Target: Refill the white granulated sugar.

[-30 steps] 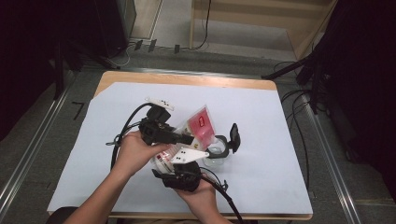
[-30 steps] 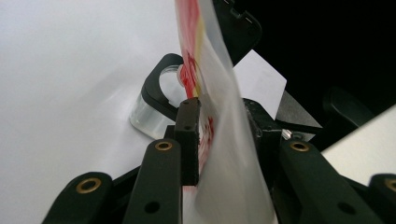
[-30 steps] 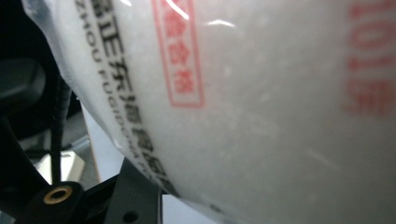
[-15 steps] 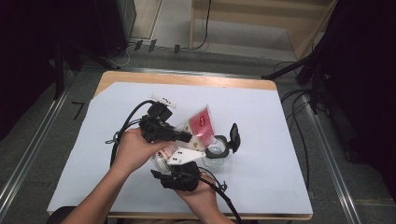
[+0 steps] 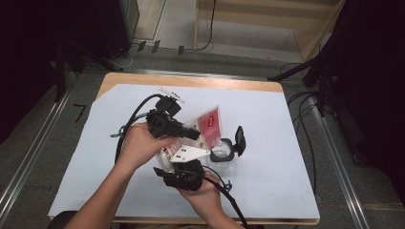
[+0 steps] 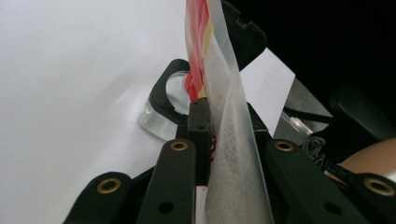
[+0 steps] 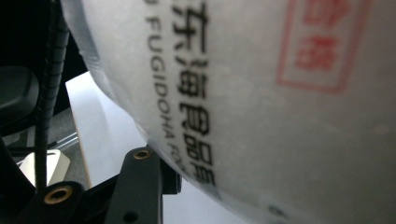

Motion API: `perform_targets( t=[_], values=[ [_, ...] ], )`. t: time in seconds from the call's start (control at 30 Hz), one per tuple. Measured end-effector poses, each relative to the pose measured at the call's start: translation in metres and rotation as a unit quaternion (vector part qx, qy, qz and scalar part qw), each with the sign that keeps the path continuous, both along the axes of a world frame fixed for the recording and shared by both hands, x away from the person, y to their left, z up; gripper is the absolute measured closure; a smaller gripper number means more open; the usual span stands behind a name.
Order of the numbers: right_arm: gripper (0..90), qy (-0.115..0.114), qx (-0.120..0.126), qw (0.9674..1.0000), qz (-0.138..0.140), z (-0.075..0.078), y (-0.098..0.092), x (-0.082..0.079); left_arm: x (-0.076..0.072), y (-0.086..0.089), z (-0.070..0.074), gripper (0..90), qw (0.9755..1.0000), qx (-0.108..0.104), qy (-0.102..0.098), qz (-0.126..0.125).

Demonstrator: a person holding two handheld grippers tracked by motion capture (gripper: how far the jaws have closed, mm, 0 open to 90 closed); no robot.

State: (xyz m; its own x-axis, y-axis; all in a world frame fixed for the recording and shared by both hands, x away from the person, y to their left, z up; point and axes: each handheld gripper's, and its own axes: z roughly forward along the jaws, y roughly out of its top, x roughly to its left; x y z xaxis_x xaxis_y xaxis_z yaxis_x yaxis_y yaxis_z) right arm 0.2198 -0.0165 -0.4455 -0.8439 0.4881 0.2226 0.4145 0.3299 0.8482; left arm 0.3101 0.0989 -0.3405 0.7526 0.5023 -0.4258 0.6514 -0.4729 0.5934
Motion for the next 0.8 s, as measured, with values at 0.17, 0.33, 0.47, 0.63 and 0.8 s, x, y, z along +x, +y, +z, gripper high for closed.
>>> perform_targets(
  t=[0.17, 0.33, 0.47, 0.63, 0.8],
  values=[
    [60.8, 0.013, 0.006, 0.9999, -0.002, -0.0033, -0.0014, 0.0004, -0.0011, -0.0024, -0.0029, 77.1, 1.0, 0.004, -0.004, 0.0],
    [60.8, 0.026, 0.015, 0.9995, -0.002, -0.0051, -0.0028, 0.0015, -0.0029, -0.0032, -0.0062, 73.9, 0.9999, 0.0, -0.013, 0.001],
    [60.7, 0.033, 0.025, 0.9991, 0.0, -0.0048, -0.0044, 0.0022, -0.0037, -0.0018, -0.0077, 72.2, 0.9999, -0.006, -0.011, 0.002],
    [60.6, 0.035, 0.029, 0.999, -0.003, -0.0042, -0.0059, 0.0038, -0.004, -0.0009, -0.0093, 72.1, 0.9999, -0.008, -0.013, 0.004],
    [58.5, 0.025, 0.017, 0.9995, 0.003, -0.0038, -0.0036, 0.0004, -0.0034, -0.0004, -0.0093, 73.2, 0.9998, -0.004, -0.008, 0.015]
  ],
)
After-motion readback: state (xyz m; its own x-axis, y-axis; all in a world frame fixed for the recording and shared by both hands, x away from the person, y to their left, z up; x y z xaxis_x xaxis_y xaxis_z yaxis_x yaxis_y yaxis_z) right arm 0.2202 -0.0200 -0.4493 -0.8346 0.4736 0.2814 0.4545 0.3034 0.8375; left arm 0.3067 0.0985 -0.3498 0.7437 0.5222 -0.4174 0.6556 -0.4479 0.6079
